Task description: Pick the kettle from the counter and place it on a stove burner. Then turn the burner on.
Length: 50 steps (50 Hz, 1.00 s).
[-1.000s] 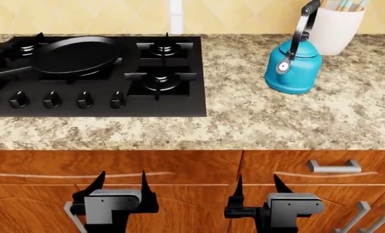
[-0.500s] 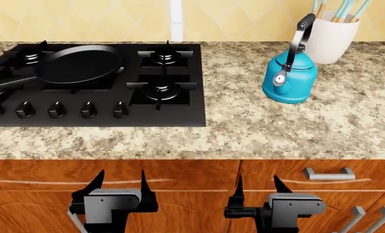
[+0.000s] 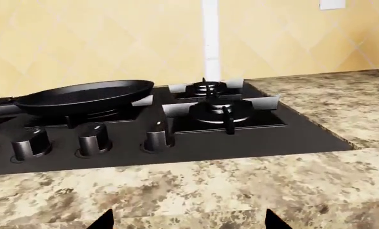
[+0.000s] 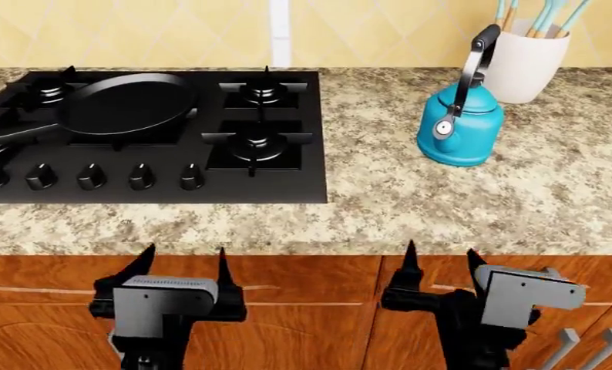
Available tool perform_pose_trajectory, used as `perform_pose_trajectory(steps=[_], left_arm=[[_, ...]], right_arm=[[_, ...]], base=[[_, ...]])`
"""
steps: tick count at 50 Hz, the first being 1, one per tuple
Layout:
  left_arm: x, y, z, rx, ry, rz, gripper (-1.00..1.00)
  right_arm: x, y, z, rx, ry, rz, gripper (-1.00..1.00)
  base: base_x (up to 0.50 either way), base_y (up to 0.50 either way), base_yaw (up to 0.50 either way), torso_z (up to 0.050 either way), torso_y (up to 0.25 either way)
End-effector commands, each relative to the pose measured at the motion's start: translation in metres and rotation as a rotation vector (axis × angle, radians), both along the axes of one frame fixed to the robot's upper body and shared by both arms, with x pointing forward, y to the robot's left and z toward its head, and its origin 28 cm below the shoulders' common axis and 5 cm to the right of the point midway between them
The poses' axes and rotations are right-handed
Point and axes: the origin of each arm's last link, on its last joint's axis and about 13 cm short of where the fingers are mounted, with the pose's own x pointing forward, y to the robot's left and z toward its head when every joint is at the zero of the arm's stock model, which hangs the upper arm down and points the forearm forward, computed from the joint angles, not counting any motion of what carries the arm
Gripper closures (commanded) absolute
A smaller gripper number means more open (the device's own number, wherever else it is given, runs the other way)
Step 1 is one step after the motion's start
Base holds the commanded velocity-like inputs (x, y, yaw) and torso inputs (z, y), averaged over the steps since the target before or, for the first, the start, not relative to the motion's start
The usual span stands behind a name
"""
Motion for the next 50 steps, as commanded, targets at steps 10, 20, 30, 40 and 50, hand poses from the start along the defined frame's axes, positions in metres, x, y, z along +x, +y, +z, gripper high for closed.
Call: perform_pose_trajectory(steps=[10,20,30,40,50], left_arm=[[-0.011,0.022,0.149,0.115,-0.022,-0.070,-1.00],[-0.010,0.026,0.160,0.155,-0.014,-0.057,-1.00],[-0.009,0.026,0.157,0.176,-0.015,-0.052,-1.00],[-0.011,0.027,0.161,0.194,-0.023,-0.037,-1.00],[-0.010,0.028,0.158,0.209,-0.002,-0.036,-1.00]], right_arm=[[-0.026,-0.027,0.184,-0.124,-0.035,0.089,-1.00],[-0.014,-0.031,0.194,-0.141,-0.051,0.048,-1.00],[-0.011,-0.034,0.186,-0.173,-0.062,0.036,-1.00],[-0.013,-0.034,0.185,-0.171,-0.064,0.053,-1.00],[-0.008,-0.034,0.175,-0.176,-0.043,0.055,-1.00]], base=[[0.00,0.00,0.00,0.000,0.000],[0.00,0.00,0.00,0.000,0.000],[0.00,0.00,0.00,0.000,0.000],[0.21,0.00,0.00,0.000,0.000],[0.30,0.00,0.00,0.000,0.000]])
